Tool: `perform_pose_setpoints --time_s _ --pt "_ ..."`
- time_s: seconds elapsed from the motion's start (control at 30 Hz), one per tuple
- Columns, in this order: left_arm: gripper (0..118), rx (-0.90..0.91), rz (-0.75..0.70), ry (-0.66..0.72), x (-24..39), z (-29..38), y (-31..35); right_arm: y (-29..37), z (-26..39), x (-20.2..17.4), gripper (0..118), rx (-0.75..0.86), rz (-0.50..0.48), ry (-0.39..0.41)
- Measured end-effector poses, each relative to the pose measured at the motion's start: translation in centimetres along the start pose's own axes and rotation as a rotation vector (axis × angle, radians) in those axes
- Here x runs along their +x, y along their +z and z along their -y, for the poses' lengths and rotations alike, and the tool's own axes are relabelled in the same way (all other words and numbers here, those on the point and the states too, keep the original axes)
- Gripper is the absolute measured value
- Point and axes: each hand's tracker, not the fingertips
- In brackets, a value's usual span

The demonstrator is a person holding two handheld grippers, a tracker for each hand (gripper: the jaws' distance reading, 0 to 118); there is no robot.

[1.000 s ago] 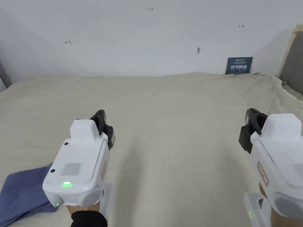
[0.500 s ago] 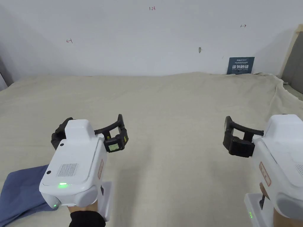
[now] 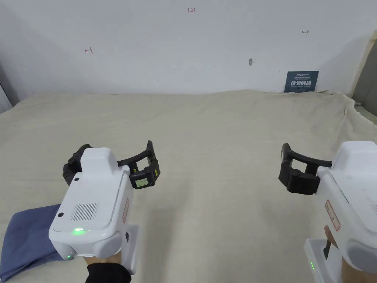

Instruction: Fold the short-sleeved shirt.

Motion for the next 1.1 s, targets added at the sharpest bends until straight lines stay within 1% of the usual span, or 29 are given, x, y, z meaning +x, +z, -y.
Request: perform_pose_setpoints --time_s 0.47,0.83,1.1 --pt "118 0.003 0.001 0.004 -0.10 0.03 0.07 0.11 -0.09 -0.09 118 0.011 -0.003 -0.008" --pt "118 0.002 0.007 0.006 0.02 -0.03 0.06 0.05 0.04 0.12 118 0.016 0.001 0.000" --pt "118 0.002 0.009 0.006 -0.09 -0.08 0.13 0.47 -0.42 -0.53 118 0.016 0.000 -0.001"
